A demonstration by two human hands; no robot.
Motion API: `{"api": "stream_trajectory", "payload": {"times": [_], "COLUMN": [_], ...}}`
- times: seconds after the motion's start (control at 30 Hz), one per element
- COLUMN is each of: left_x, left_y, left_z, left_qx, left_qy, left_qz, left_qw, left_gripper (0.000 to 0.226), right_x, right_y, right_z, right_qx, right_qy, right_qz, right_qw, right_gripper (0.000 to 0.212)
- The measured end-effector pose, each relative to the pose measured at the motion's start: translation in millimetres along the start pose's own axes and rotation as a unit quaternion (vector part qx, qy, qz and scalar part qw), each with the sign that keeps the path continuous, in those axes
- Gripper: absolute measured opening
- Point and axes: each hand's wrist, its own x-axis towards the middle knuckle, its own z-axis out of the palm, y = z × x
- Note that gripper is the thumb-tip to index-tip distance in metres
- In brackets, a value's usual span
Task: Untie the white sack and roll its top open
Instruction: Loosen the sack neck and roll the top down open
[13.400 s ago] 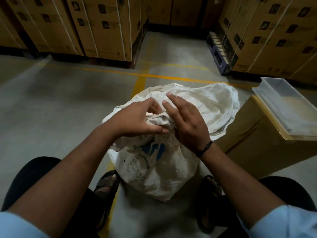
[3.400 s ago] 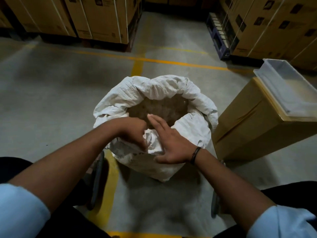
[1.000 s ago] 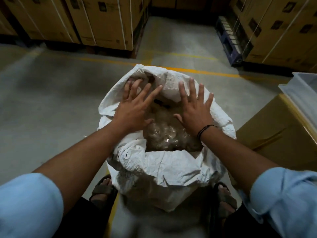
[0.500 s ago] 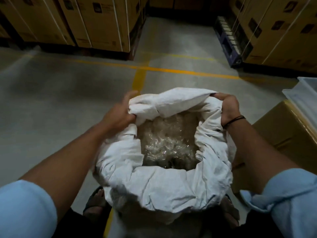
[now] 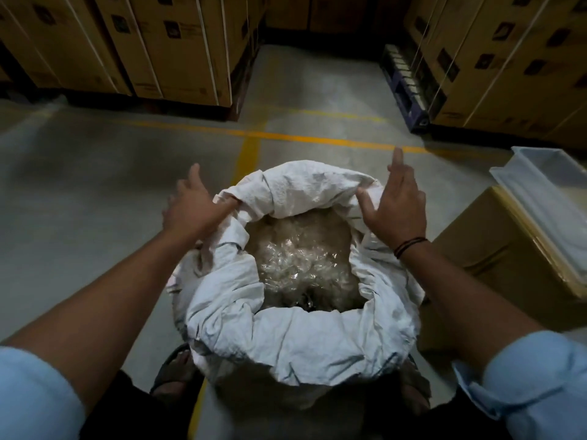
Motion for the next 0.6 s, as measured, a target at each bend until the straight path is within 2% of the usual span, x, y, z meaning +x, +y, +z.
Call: {"api": "stream_trajectory", "payload": {"times": [0.03, 0.1, 0.2, 0.3, 0.33, 0.4, 0.43, 0.47, 0.5, 0.53, 0.57, 0.6], "left_x": [-15.3, -43.7, -87.5, -112.0, -109.0, -94.4, -83.2, -72.6, -56.5, -43.8, -31.3, -18.7], "left_y": [3.9, 5.4, -0.6, -7.9, -9.2, -13.9, -18.1, -21.1, -33.8, -49.2, -63.5, -77.5], "left_z": [-5.3, -6.6, 14.0, 34.7, 34.7, 26.0, 16.5, 7.2, 2.4, -3.6, -3.8, -2.8], "left_qx": [0.041, 0.063, 0.046, 0.049, 0.011, -0.137, -0.242, -0.354, -0.447, -0.492, -0.500, -0.498], "left_qy": [0.015, -0.017, -0.098, -0.079, -0.074, -0.070, -0.068, -0.054, -0.050, -0.062, -0.074, -0.074], "left_qz": [-0.008, -0.045, -0.085, -0.052, -0.038, -0.048, -0.087, -0.136, -0.178, -0.198, -0.204, -0.216], "left_qw": [0.999, 0.997, 0.990, 0.994, 0.996, 0.987, 0.964, 0.924, 0.875, 0.845, 0.838, 0.837], "left_gripper": [0.116, 0.131, 0.146, 0.132, 0.120, 0.100, 0.093, 0.082, 0.065, 0.042, 0.023, 0.015], "right_x": [-6.0, -23.3, -52.6, -66.2, -66.1, -60.9, -56.1, -49.8, -42.6, -35.7, -30.6, -27.4], "right_y": [-3.2, -7.1, -5.4, 3.4, 4.7, 2.8, 0.7, 0.0, 0.0, -0.1, 1.4, 3.4], "right_z": [-3.0, -4.6, 2.4, 13.2, 14.0, 12.1, 8.8, 4.9, 1.2, -3.0, -5.8, -7.6], "right_qx": [-0.031, -0.093, -0.138, -0.025, 0.029, 0.138, 0.202, 0.268, 0.342, 0.422, 0.490, 0.530], "right_qy": [-0.002, -0.018, -0.088, -0.143, -0.141, -0.133, -0.127, -0.122, -0.112, -0.105, -0.101, -0.105], "right_qz": [-0.022, -0.042, 0.028, 0.123, 0.142, 0.184, 0.214, 0.260, 0.309, 0.361, 0.407, 0.435], "right_qw": [0.999, 0.995, 0.986, 0.982, 0.979, 0.964, 0.947, 0.920, 0.880, 0.825, 0.764, 0.720], "right_gripper": [0.097, 0.104, 0.114, 0.105, 0.097, 0.091, 0.092, 0.094, 0.098, 0.104, 0.110, 0.111]}}
